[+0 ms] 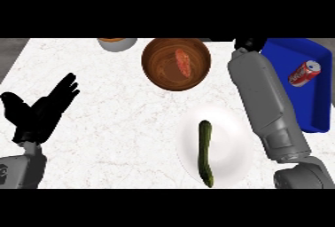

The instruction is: Pick the sweet potato from the plate and place it in the bowl

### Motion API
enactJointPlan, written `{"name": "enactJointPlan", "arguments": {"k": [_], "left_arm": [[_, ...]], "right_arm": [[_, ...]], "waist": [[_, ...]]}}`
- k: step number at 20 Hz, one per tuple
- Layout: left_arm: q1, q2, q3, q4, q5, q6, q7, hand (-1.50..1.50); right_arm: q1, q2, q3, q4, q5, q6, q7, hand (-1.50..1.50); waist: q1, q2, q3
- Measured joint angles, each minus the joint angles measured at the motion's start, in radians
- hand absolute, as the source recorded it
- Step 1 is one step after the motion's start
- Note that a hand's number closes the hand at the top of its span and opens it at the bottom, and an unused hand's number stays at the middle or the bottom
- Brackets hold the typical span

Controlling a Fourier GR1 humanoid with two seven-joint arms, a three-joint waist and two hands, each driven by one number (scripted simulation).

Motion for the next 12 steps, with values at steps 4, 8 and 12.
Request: {"name": "enactJointPlan", "arguments": {"k": [4, 8, 12], "left_arm": [[0.015, 0.006, 0.012, 0.005, -0.002, 0.003, -0.003, 0.0], [0.02, 0.006, 0.016, 0.017, -0.001, 0.001, -0.009, 0.0], [0.032, 0.005, 0.015, 0.01, 0.0, -0.002, -0.007, 0.0]], "right_arm": [[0.073, 0.041, 0.083, -0.175, -0.063, 0.072, -0.021, -1.5], [0.153, 0.057, 0.193, -0.357, -0.174, 0.13, -0.013, -1.5], [0.277, 0.063, 0.318, -0.555, -0.267, 0.141, 0.016, 1.5]], "waist": [[-0.017, -0.012, 0.001], [-0.021, -0.019, 0.001], [-0.026, -0.025, 0.001]]}}
